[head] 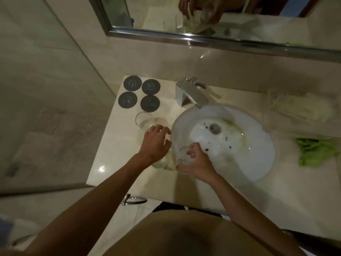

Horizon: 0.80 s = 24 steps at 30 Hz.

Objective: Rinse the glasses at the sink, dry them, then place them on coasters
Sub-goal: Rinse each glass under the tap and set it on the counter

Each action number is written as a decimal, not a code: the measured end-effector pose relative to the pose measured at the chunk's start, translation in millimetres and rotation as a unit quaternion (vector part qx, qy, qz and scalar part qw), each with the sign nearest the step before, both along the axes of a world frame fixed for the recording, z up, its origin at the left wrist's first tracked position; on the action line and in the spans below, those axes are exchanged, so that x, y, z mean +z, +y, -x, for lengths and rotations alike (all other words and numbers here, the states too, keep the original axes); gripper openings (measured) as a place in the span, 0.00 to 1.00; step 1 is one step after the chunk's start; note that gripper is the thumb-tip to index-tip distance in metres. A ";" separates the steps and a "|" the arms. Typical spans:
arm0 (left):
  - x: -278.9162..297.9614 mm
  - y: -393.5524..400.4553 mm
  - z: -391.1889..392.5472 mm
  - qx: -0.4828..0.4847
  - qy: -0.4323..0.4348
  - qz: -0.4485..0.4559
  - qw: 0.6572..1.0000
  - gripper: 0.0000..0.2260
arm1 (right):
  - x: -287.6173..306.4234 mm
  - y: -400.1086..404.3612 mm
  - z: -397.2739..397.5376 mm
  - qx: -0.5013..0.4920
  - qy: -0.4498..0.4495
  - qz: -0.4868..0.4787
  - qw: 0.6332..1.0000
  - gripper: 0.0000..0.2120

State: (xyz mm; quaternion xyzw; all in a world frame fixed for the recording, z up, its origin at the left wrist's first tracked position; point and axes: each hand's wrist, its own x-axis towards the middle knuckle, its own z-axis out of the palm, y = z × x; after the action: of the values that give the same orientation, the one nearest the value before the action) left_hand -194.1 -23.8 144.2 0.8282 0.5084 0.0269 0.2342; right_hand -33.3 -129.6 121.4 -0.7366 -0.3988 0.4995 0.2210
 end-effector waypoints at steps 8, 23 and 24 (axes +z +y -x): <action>-10.3 -24.1 16.8 0.020 -0.044 -0.024 0.999 0.12 | -8.6 -20.0 20.1 0.300 -0.145 -0.049 0.942 0.40; 1.6 -19.4 -23.5 -0.046 -0.052 -0.040 0.997 0.10 | 4.2 -11.3 -12.4 0.349 -0.169 0.066 0.920 0.45; 3.4 -19.1 -32.6 -0.061 -0.042 -0.037 0.997 0.10 | 3.8 -11.7 -23.2 0.338 -0.176 0.069 0.922 0.40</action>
State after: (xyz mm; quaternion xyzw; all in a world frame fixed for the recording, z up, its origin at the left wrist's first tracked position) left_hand -161.5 -42.9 147.6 0.8638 0.4458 0.0661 0.2252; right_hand -10.1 -141.3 125.3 -0.6476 -0.6213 0.4326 -0.0861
